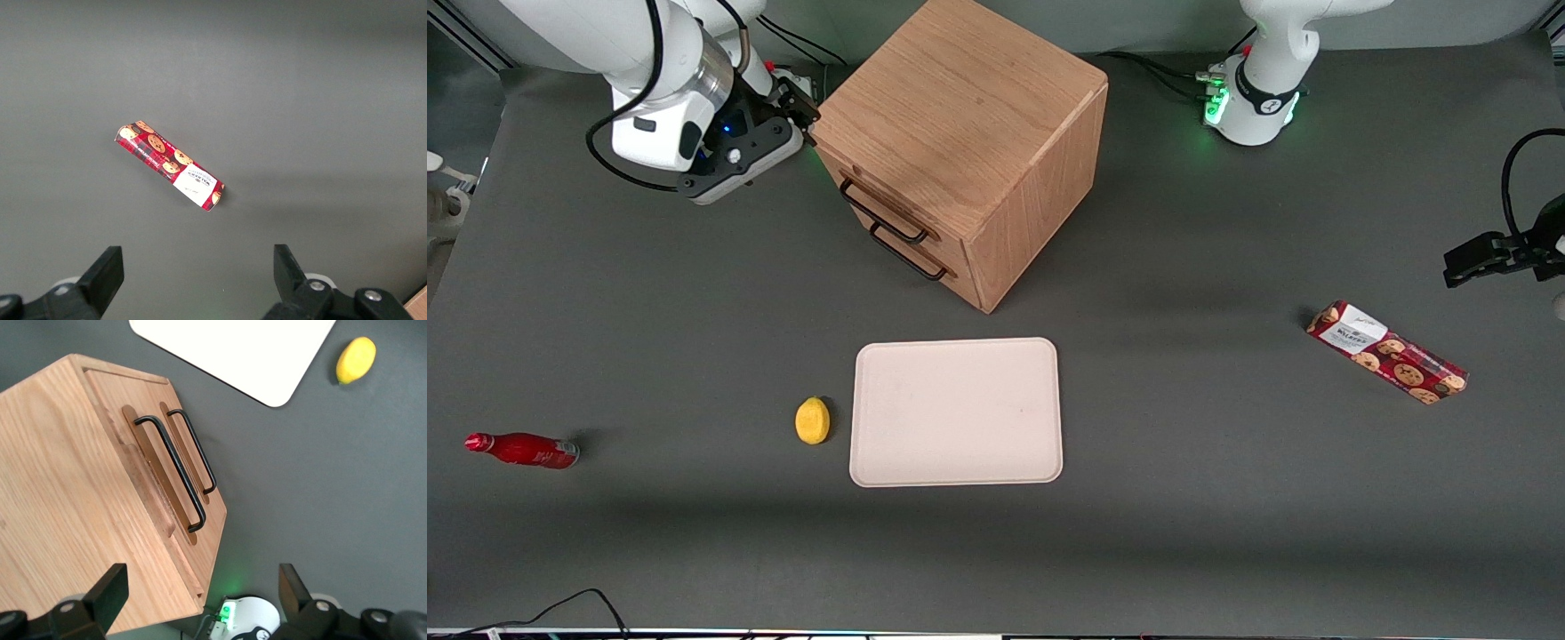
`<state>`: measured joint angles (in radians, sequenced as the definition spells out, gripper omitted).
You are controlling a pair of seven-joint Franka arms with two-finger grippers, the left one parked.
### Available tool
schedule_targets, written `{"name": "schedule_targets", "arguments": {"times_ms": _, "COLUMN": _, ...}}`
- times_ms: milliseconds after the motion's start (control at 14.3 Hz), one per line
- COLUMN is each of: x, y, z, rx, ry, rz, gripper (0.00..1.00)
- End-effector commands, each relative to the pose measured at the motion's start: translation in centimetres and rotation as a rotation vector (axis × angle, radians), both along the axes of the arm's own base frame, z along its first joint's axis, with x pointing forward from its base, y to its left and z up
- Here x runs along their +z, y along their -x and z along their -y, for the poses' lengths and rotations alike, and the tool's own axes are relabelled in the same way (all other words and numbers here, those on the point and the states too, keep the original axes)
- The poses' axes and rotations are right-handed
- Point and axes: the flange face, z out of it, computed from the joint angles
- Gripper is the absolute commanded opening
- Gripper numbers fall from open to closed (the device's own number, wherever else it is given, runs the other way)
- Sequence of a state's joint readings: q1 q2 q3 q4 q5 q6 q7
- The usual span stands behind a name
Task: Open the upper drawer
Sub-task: 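Move the right gripper toward the black handle of the upper drawer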
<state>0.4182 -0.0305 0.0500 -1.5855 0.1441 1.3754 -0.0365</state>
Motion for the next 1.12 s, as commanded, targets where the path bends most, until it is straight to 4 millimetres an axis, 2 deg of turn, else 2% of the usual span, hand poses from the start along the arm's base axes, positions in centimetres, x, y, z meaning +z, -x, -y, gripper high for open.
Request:
{"name": "schedule_targets", "arguments": {"times_ms": 0, "x": -0.7, "y": -0.7, "z": -0.3, "rx": 0.043, "ry": -0.024, "rz": -0.024, "gripper": 1.0}}
{"name": "schedule_targets", "arguments": {"times_ms": 210, "x": -2.3, "y": -1.1, "z": -1.0, "rx": 0.037, "ry": -0.068, "rz": -0.083, "gripper": 1.0}}
{"name": "schedule_targets", "arguments": {"times_ms": 629, "x": -7.0, "y": -2.7, "z": -1.8, "rx": 0.073, "ry": -0.084, "rz": -0.17, "gripper": 1.0}}
{"name": "schedule_targets", "arguments": {"times_ms": 909, "x": -11.6, "y": -3.3, "z": -2.1, "rx": 0.097, "ry": -0.094, "rz": -0.173, "gripper": 1.0}}
{"name": "schedule_targets", "arguments": {"times_ms": 1048, "x": -13.1, "y": -3.3, "z": -2.2, "rx": 0.111, "ry": -0.101, "rz": -0.166, "gripper": 1.0}}
